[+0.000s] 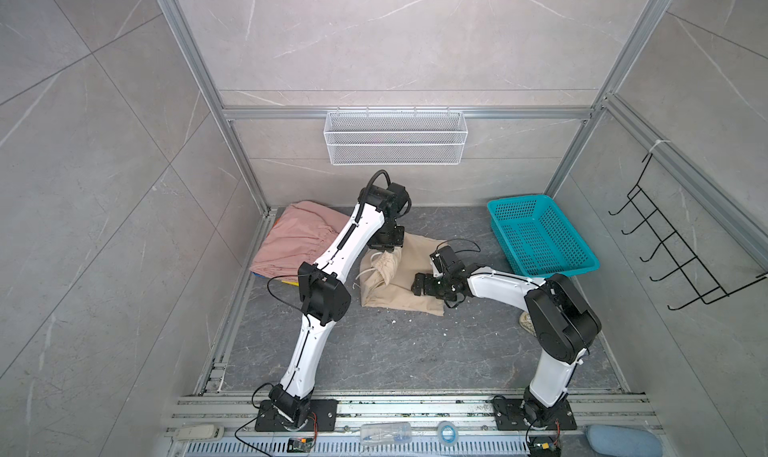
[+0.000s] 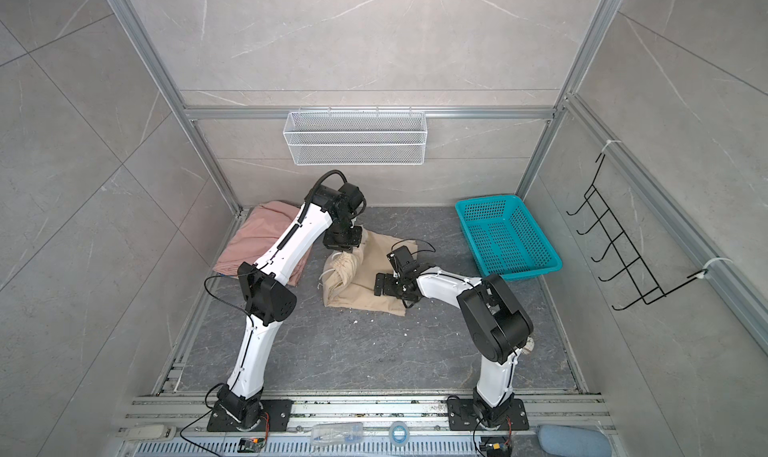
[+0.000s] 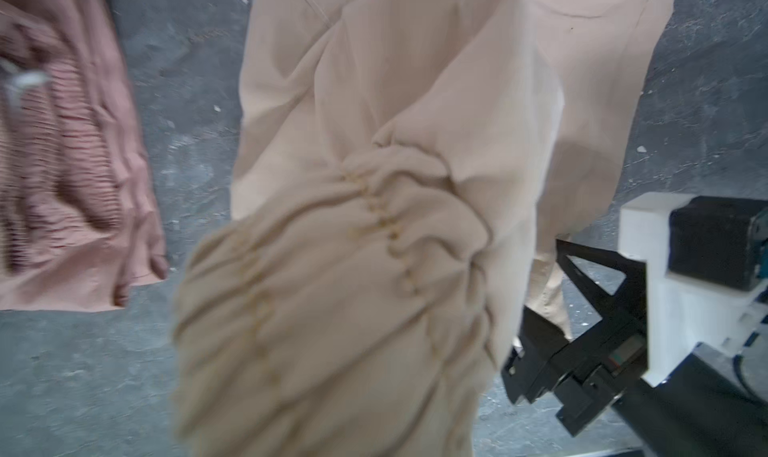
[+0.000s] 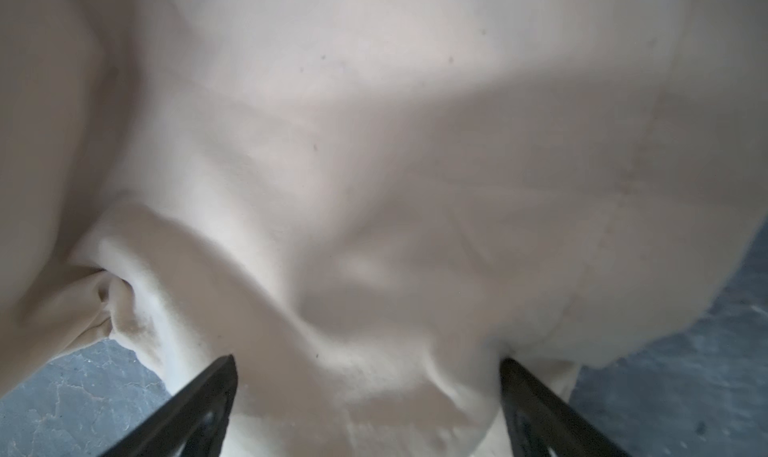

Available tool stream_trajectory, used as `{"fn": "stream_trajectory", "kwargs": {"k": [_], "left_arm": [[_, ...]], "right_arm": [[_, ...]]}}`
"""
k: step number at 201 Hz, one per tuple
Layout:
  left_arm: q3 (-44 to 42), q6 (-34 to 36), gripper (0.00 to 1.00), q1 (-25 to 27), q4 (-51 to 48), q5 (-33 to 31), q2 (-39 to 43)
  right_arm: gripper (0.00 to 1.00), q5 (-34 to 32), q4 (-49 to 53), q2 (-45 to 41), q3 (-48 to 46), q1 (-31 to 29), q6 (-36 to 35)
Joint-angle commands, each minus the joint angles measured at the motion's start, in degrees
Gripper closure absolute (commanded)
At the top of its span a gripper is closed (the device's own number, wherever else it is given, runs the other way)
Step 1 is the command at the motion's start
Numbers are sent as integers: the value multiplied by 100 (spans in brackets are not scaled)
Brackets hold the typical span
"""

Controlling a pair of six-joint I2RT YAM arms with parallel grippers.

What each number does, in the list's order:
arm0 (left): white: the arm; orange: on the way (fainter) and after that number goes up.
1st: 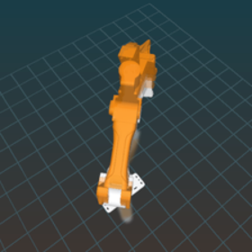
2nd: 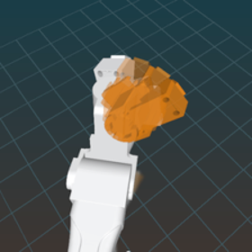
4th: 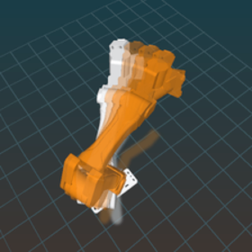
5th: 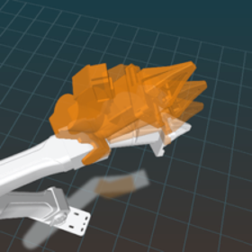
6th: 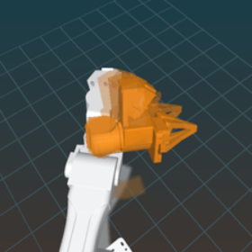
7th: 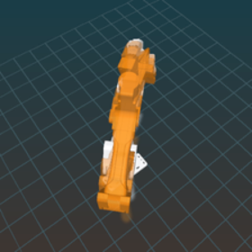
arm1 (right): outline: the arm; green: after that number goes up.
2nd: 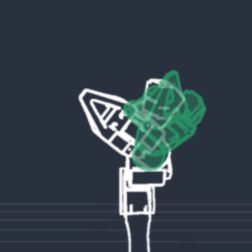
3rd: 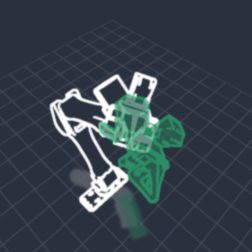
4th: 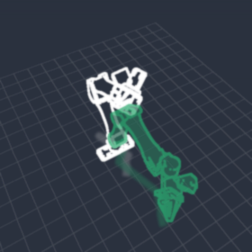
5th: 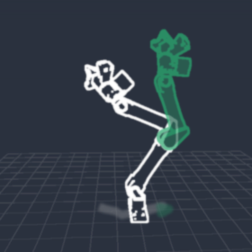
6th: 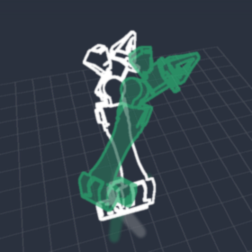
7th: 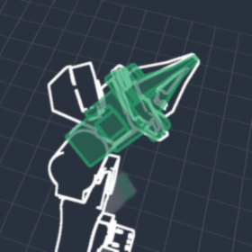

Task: Fold and stack the shorts

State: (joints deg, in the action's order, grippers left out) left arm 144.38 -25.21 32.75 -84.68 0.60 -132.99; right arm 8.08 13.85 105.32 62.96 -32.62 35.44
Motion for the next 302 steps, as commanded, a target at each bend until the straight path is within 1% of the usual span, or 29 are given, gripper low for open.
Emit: {"fn": "stream_trajectory", "kwargs": {"k": [1,9,12,24,38,51,55,59,63,67,70,72,74,76,91,104,113,127,141,152,155,161,173,187,206,227,253,279,302], "left_arm": [[-95,-463,91,-30,435,648,-12],[-109,-511,91,-31,577,689,-10],[-119,-516,91,-29,642,716,-175],[-157,-608,90,-42,915,798,-274],[-344,-755,88,-43,1419,1028,-270],[-783,-928,83,-38,2170,1409,-119],[-966,-1019,79,-41,2421,1532,-105],[-1126,-1098,72,-44,2632,1620,88],[-1237,-1166,61,-42,2813,1680,164],[-1330,-1180,46,-45,2968,1742,222],[-1399,-1188,24,-49,3071,1764,264],[-1433,-1183,9,-45,3116,1767,293],[-1455,-1182,2,-46,3160,1774,320],[-1462,-1171,1,-44,3184,1776,342],[-1469,-912,1,-95,3247,1757,586],[-1602,-702,0,-186,3276,1573,966],[-1884,-643,1,-284,3438,1460,1361],[-2816,-770,1,-563,4119,1476,2135],[-4059,-1282,0,-929,5159,1859,2868],[-5115,-2009,1,-1212,6227,2430,3254],[-5284,-2218,1,-1263,6552,2586,3301],[-5865,-2651,0,-1371,7155,2830,3430],[-6780,-3346,1,-1495,8161,3061,3515],[-7425,-3762,0,-1452,8850,3115,3440],[-7949,-4073,1,-1427,9222,3158,3223],[-8710,-4674,1,-1421,10122,2951,3152],[-9138,-4813,0,-1275,10432,2762,3032],[-9331,-4817,0,-1105,10474,2709,2803],[-9733,-4869,1,-1096,10604,2598,2776]], "right_arm": [[0,206,292,394,-221,-104,187],[1,235,270,356,-260,-117,192],[1,250,268,346,-277,-121,194],[1,336,198,232,-376,-122,220],[1,445,139,0,-516,-124,236],[1,469,172,-297,-632,-123,247],[1,471,199,-398,-650,-122,249],[1,475,241,-499,-676,-113,247],[1,473,290,-601,-700,-113,236],[1,464,341,-707,-718,-113,235],[1,467,378,-790,-735,-105,229],[0,465,410,-841,-744,-98,220],[0,457,435,-900,-751,-91,216],[1,451,470,-948,-761,-83,215],[1,408,692,-1374,-824,-7,168],[1,397,899,-1730,-861,141,134],[0,381,1001,-1957,-864,246,121],[1,345,1159,-2286,-772,437,116],[1,233,1297,-2374,-493,509,107],[1,271,1295,-2216,-186,506,118],[1,284,1261,-2173,-139,506,155],[1,414,1117,-2029,-8,480,245],[1,620,808,-1676,283,349,486],[1,590,681,-1189,773,93,626],[0,694,491,-522,1337,-132,842],[0,764,227,41,1653,-163,1112],[1,853,161,605,1947,-166,1156],[1,940,207,812,1787,-140,1072],[1,840,101,416,940,26,968]]}}
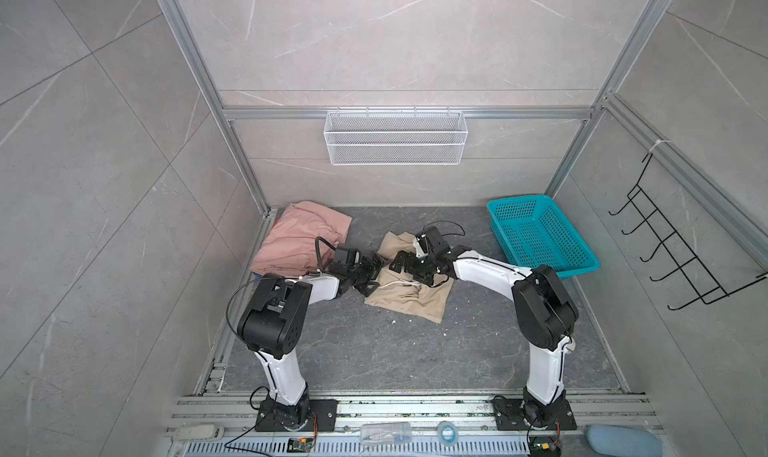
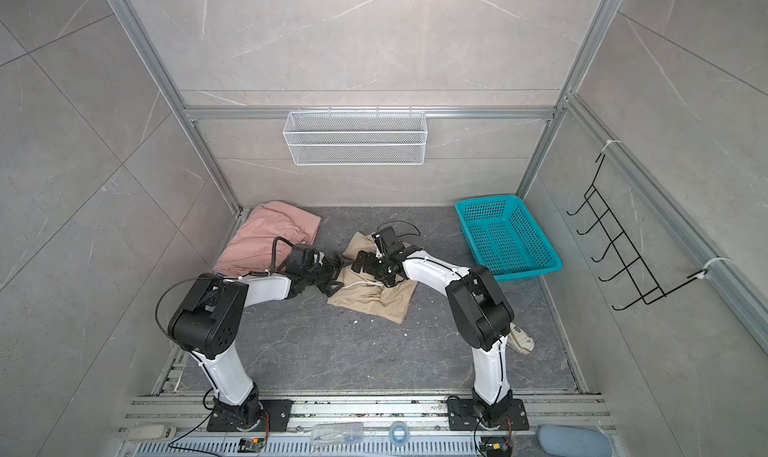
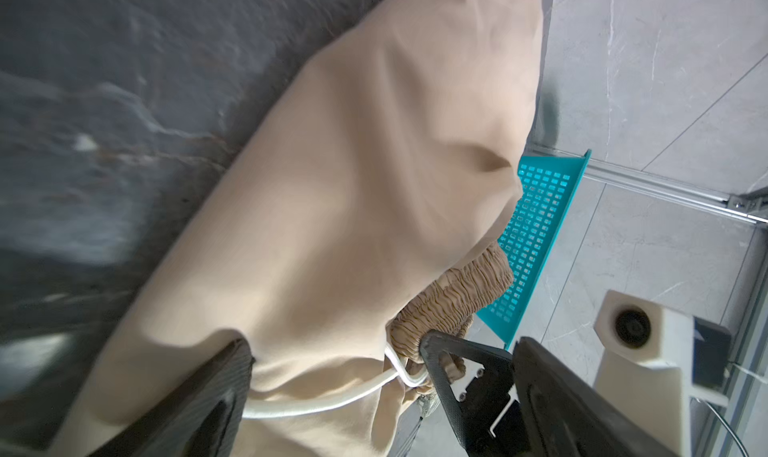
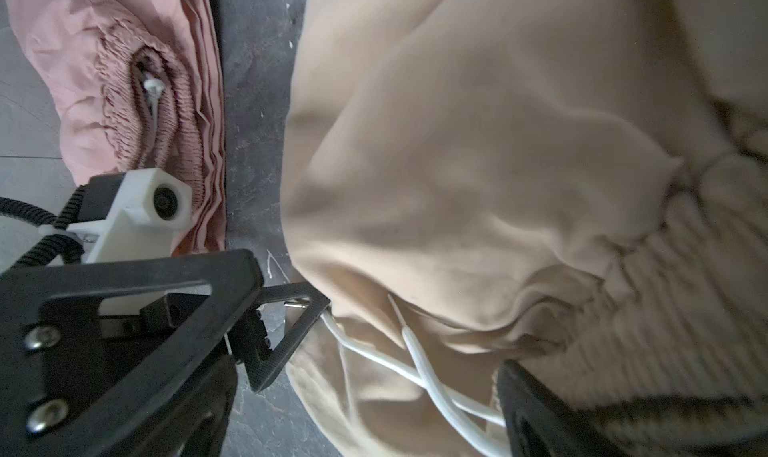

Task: Fold and stack the shorts

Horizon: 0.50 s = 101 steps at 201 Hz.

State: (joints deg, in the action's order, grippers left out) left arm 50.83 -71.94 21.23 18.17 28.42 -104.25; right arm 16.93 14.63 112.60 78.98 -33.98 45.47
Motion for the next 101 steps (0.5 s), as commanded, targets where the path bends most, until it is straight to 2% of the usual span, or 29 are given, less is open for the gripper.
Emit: {"fn": "stream_trajectory", "kwargs": {"k": [1,36,72,85,101], "left_arm": [[-393,-197,1,56,322,-191,-101],[-764,-92,1,64,312,-301,-89],[-716,30,1,100,429,-156,-41],[-376,558,1,100,-136,-87,197],[512,1782,1,106,-1689,-340,542]], "right_arm": [[1,-51,18,-337,-703,171,-41],[1,-50,-96,-1201,-2147,797,-402],[1,-242,428,-1907,-2676,1243,-996],[1,-269,617,-2251,-2681,1322,-1122],[1,-380,926,-2683,-2504,1337,-1295]]}}
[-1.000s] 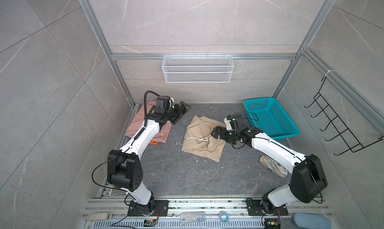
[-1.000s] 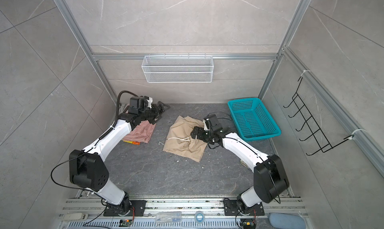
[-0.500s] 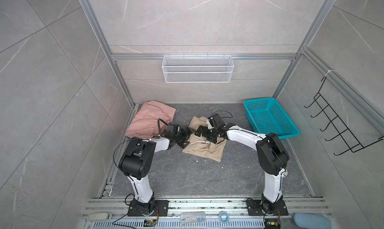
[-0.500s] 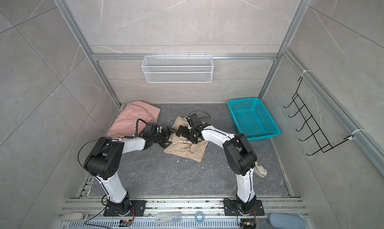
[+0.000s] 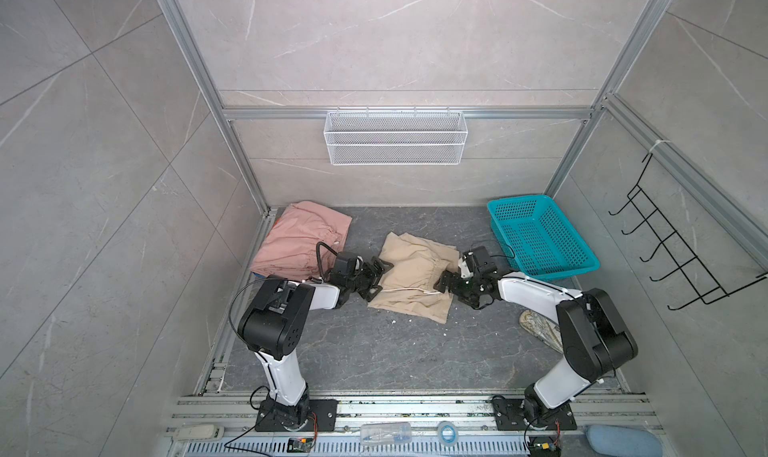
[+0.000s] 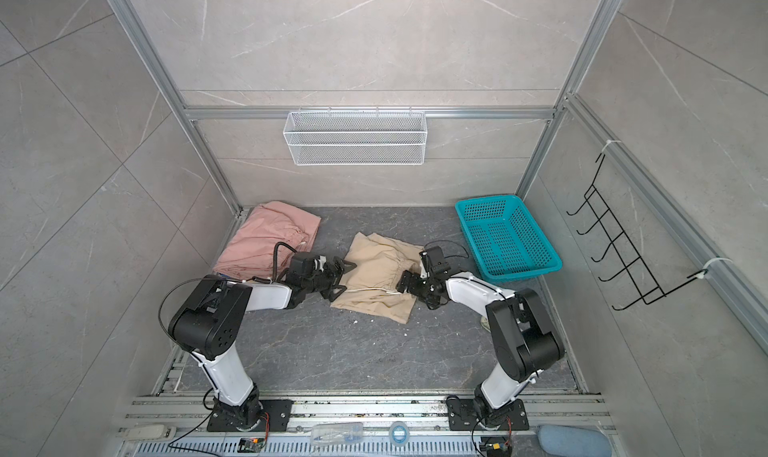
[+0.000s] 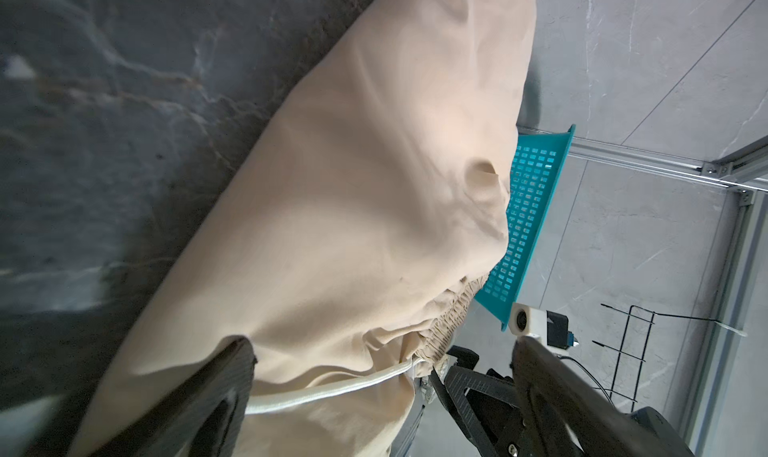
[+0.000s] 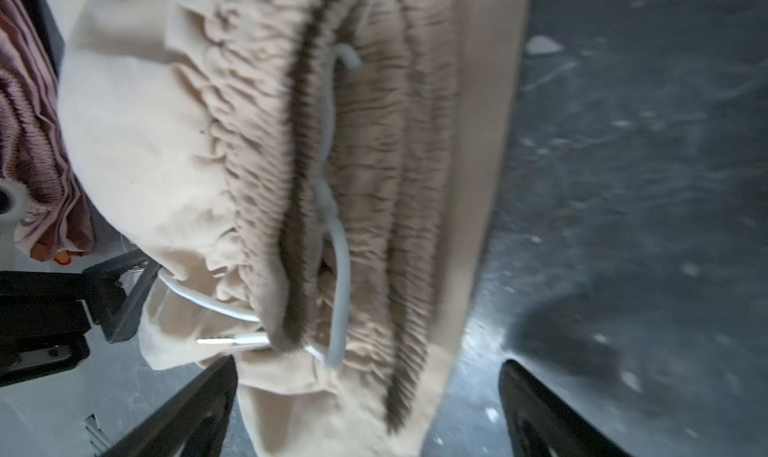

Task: Fold and stack the shorts

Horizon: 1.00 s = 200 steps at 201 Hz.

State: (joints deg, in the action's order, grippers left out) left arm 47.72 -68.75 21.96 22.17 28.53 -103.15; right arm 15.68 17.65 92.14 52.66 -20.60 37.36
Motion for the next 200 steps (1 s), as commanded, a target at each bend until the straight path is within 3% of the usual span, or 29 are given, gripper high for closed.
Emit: {"fn": "stream_trajectory", "kwargs": {"k": [1,38,65,84,163,184,191,200], "left_arm": [[881,1528,0,36,-2197,-367,448],[2841,3702,1,-27,-4792,-1189,238],[3873,4385,1,-145,-5813,-816,-750],[4291,4622,2,-149,-6133,-566,-1306],[4588,4967,11,8,-6348,-171,-2171],[4567,4976,28,21,-6384,-164,-2293],[4553,4976,41,18,-6376,-128,-2313],[4546,4969,65,26,-6377,-103,-2307]], "right_arm": [[1,-261,638,-654,142,1,-489],[1,-382,1083,-781,575,3,-728],[0,-265,1002,-688,564,3,-676],[1,-201,933,-714,509,3,-626],[0,-224,873,-754,341,52,-614],[1,-191,841,-750,317,63,-597],[0,-189,823,-750,307,69,-590],[1,-188,793,-750,281,72,-568]]}}
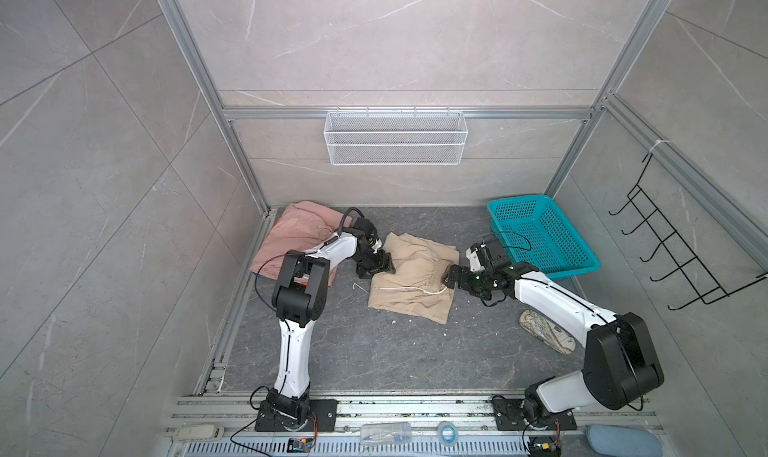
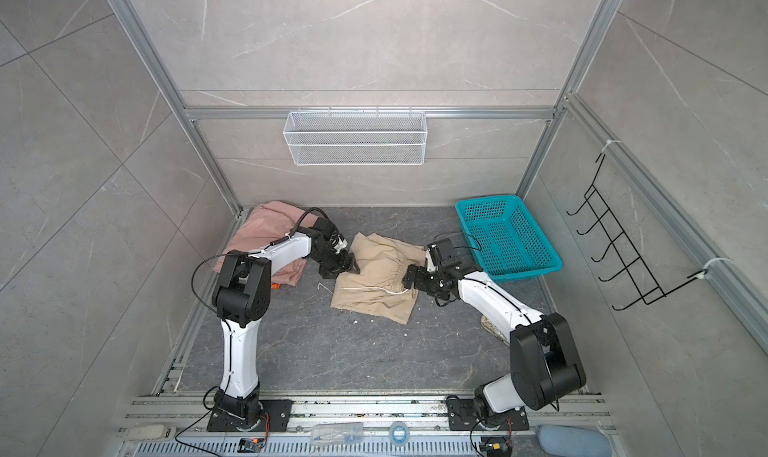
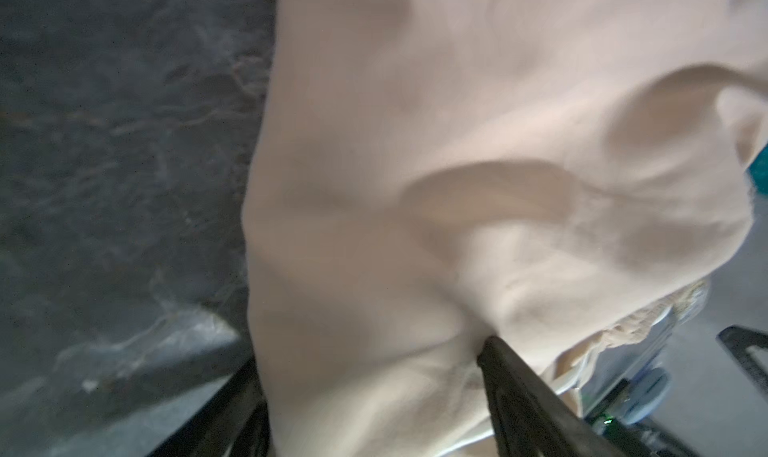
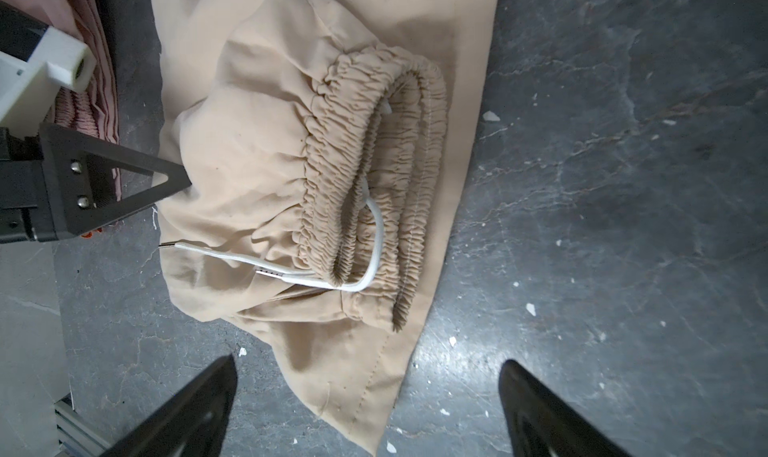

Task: Fold and stack the shorts

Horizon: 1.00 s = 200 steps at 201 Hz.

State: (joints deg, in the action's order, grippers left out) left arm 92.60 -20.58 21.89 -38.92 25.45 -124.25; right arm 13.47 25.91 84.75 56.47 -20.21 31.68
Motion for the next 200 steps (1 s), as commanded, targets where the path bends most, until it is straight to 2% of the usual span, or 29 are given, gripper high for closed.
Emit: {"fn": "stream_trajectory", "kwargs": {"k": [1,7,15,34,50,91,123,152,177,200], "left_arm": [[58,156,66,34,-267,201,-193],[41,153,85,35,-255,169,-152],[16,159,100,35,-244,103,-76],[134,296,100,30,-409,-180,154],[551,531,100,28,-975,-786,372],[2459,1423,100,43,-2890,-3655,484],[3666,2088,100,43,-3785,-5389,139],[3865,2689,100,42,-3712,-6449,117],[3560,3160,100,39,-3236,-7060,338],[3137,3778,100,39,-2574,-7334,649]], "right_arm": [[0,37,-38,-11,-100,29,2],[1,56,-58,-9,-109,33,12],[1,81,-80,-2,-115,39,29],[1,127,-120,-2,-128,40,56],[1,142,-113,-19,-118,41,65],[1,205,-107,-23,16,33,84],[1,296,-179,118,169,12,145],[0,348,-249,189,234,-6,180],[0,387,-316,247,251,-18,204],[1,464,-401,335,285,-11,240]]}}
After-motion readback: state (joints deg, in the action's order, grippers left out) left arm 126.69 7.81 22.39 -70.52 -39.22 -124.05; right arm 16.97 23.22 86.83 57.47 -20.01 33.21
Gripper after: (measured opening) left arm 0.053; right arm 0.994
